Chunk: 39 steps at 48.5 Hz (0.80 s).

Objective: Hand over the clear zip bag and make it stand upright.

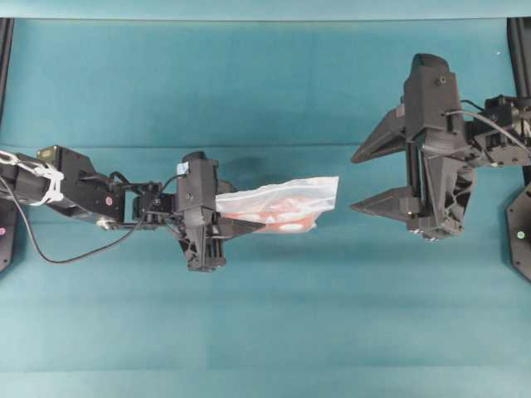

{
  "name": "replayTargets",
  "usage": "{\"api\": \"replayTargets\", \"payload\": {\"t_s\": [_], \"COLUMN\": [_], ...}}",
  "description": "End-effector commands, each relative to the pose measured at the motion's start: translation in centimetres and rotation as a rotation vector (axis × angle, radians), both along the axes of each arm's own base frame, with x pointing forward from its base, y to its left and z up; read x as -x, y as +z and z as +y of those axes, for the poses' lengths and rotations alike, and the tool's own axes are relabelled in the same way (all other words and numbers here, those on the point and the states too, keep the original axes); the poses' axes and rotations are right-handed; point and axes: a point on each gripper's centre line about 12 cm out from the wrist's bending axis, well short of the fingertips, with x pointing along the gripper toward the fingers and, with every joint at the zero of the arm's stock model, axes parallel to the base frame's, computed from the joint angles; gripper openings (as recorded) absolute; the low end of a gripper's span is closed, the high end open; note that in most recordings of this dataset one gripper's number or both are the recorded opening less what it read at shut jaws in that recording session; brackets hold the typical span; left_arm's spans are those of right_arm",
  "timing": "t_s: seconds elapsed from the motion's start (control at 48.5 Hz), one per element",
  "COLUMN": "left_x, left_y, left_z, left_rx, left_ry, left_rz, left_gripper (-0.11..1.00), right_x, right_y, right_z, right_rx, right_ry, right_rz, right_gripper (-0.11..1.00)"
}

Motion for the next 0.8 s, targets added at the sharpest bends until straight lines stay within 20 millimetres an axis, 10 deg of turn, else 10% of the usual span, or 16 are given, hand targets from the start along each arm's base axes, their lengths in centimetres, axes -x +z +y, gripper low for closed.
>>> {"api": "replayTargets", "payload": {"t_s": [0.0,0.783], "left_x": [-0.28,-0.37], "left_y": [0.65,0.51], "left_z": [-0.12,-0.11], "left_rx": [0.0,-0.001], "left_ry": [-0.004,-0.004], "left_rz": [-0.021,0.006], "left_gripper": [0.25,0.25], "right_x": [0.1,-0.21], "right_y": [0.7,0.51], "right_z": [0.1,-0.11], "right_rx": [-0.011,-0.004], "right_ry": [-0.009,-0.026], "right_rz": [-0.025,-0.07], "right_gripper": [0.88,0.88]}}
